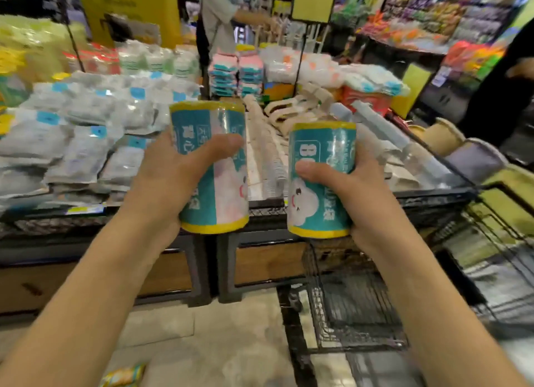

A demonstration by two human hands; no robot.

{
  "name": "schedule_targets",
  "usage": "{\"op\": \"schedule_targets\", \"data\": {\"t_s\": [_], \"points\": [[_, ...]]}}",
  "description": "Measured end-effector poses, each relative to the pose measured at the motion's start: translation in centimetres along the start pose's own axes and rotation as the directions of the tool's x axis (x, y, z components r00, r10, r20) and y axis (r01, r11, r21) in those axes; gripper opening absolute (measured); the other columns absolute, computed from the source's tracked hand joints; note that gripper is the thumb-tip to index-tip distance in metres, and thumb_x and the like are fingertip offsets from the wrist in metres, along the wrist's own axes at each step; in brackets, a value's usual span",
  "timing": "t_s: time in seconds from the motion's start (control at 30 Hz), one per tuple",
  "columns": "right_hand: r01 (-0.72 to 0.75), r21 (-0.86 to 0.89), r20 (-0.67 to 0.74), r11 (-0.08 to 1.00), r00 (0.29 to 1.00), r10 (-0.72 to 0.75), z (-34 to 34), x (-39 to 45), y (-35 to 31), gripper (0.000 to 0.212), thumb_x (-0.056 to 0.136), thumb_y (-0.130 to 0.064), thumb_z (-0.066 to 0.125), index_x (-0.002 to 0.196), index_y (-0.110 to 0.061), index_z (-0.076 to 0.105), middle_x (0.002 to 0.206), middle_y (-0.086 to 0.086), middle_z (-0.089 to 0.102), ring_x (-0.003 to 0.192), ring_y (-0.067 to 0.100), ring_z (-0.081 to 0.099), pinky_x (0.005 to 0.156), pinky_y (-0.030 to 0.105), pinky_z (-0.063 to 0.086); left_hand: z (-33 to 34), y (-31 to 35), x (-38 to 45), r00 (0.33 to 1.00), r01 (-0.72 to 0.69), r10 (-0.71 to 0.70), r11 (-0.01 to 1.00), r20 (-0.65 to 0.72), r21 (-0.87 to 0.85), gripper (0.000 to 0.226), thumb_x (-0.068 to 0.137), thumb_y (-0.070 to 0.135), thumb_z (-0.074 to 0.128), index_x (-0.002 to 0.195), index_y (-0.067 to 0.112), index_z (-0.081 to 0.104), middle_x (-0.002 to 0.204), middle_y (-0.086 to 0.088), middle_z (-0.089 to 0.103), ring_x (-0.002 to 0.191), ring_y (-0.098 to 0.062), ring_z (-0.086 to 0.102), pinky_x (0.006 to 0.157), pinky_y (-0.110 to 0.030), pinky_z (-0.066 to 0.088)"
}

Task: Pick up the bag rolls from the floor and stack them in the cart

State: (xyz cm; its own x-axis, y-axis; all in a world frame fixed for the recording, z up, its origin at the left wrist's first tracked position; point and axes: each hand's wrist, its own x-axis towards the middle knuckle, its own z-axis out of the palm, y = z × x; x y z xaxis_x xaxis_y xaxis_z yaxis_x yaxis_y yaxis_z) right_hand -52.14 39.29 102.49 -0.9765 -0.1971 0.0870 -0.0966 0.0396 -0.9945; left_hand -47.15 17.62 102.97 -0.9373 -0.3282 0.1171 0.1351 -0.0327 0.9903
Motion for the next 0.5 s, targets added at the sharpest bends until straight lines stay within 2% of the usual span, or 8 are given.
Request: {"op": "schedule_targets", "data": {"t_s": [0.07,0.17,0.27,0.33,0.4,0.5], "points": [[-0.011,-0.020,-0.109,1.000,0.994,0.008,-3.8,-1.8,0.3,0.070,0.069,-0.024,0.091,0.129,-0.019,0.055,0.110,0.002,0.076,0.091,0.022,0.076,0.077,0.043,0.063,4.0,-0.6,-0.1,0.995,0.012,-0.010,1.000,0.097,-0.018,0.049,0.065,0.033,0.088,0.110,0.028,0.069,0.100,0.005,0.079,0.090,-0.019,0.076,0.087,-0.052,0.059],[-0.027,-0.037,-0.233,0.999,0.972,0.018,-9.5,-4.0,0.9,0.067,0.073,-0.022,0.089,0.130,-0.019,0.053,0.110,0.001,0.076,0.090,0.022,0.076,0.079,0.045,0.063,10.1,-1.4,-0.5,0.984,0.032,-0.026,0.999,0.176,-0.031,0.053,0.056,0.043,0.085,0.106,0.032,0.070,0.096,0.009,0.079,0.088,-0.015,0.076,0.087,-0.050,0.059],[-0.036,-0.037,-0.321,0.999,0.947,0.022,-15.2,-5.5,1.7,0.073,0.068,-0.025,0.091,0.130,-0.021,0.053,0.110,0.000,0.076,0.092,0.020,0.076,0.078,0.042,0.062,16.1,-2.3,-1.0,0.970,0.053,-0.044,0.998,0.239,-0.032,0.055,0.053,0.048,0.080,0.105,0.035,0.069,0.094,0.013,0.078,0.086,-0.011,0.076,0.084,-0.045,0.060],[-0.043,-0.040,-0.364,0.998,0.931,0.026,-19.2,-6.0,2.3,0.072,0.068,-0.024,0.091,0.128,-0.022,0.053,0.109,-0.001,0.076,0.091,0.018,0.076,0.078,0.041,0.062,20.4,-2.9,-1.3,0.958,0.075,-0.062,0.997,0.279,-0.035,0.057,0.051,0.049,0.080,0.105,0.033,0.070,0.095,0.012,0.079,0.086,-0.013,0.076,0.083,-0.045,0.060],[-0.060,-0.048,-0.388,0.997,0.921,0.037,-23.5,-6.2,3.2,0.064,0.073,-0.022,0.088,0.126,-0.022,0.053,0.109,0.000,0.075,0.090,0.019,0.076,0.079,0.044,0.062,24.7,-3.7,-1.6,0.956,0.093,-0.080,0.995,0.282,-0.034,0.051,0.053,0.048,0.080,0.100,0.034,0.070,0.092,0.012,0.079,0.084,-0.012,0.076,0.083,-0.045,0.060],[-0.093,-0.057,-0.406,0.994,0.912,0.062,-29.8,-6.0,4.3,0.064,0.073,-0.021,0.090,0.125,-0.019,0.054,0.110,0.003,0.075,0.090,0.023,0.076,0.082,0.049,0.062,31.1,-4.9,-1.8,0.955,0.121,-0.108,0.992,0.275,-0.031,0.047,0.057,0.045,0.081,0.101,0.033,0.071,0.096,0.011,0.079,0.087,-0.014,0.076,0.086,-0.048,0.060]]}}
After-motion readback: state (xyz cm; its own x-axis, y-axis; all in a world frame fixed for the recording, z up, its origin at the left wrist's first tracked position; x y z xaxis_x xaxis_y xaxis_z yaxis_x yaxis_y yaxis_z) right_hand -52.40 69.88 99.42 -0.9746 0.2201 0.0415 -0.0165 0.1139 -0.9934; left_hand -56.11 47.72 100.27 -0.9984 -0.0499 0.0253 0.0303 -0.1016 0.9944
